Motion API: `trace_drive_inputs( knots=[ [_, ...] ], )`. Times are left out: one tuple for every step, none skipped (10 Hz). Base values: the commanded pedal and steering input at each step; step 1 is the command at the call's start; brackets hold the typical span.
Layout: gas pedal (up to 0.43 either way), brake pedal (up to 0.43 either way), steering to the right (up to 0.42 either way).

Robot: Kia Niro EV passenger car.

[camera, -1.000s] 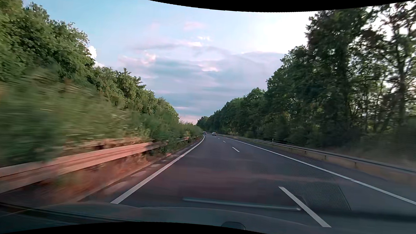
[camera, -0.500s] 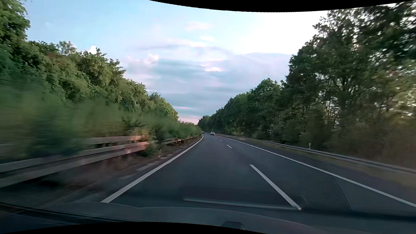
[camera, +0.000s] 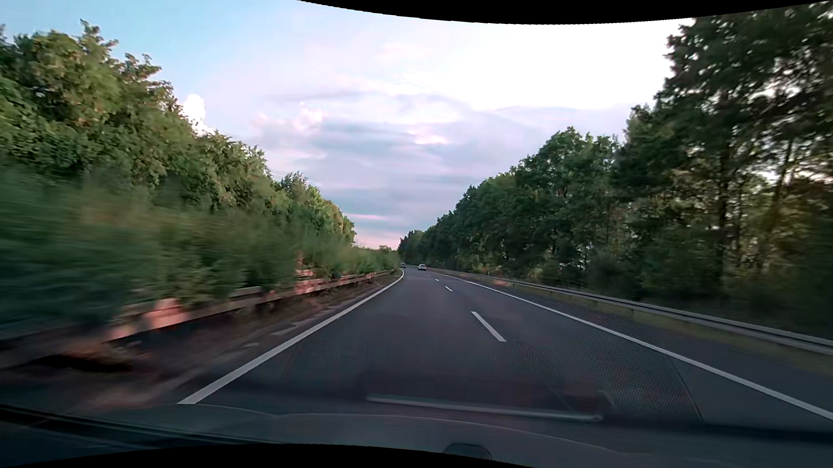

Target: Follow the waypoints while adhering to traffic rules and regulations

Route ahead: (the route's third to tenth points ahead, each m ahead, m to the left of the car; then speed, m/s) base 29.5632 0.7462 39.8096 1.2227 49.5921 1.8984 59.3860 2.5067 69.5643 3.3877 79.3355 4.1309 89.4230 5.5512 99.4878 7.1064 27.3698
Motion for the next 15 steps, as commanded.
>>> trace_drive_inputs(
  knots=[
    [0.189,0.000,-0.007],
    [0.189,0.000,-0.007],
    [0.189,0.000,-0.007],
    [0.189,0.000,-0.007],
    [0.189,0.000,-0.007],
    [0.189,0.000,-0.007],
    [0.189,0.000,-0.008],
    [0.189,0.000,-0.007],
    [0.189,0.000,-0.007],
    [0.189,0.000,-0.008],
    [0.189,0.000,-0.007],
    [0.189,0.000,-0.007],
    [0.189,0.000,-0.008],
    [0.189,0.000,-0.008],
    [0.189,0.000,-0.007]
  ],
)
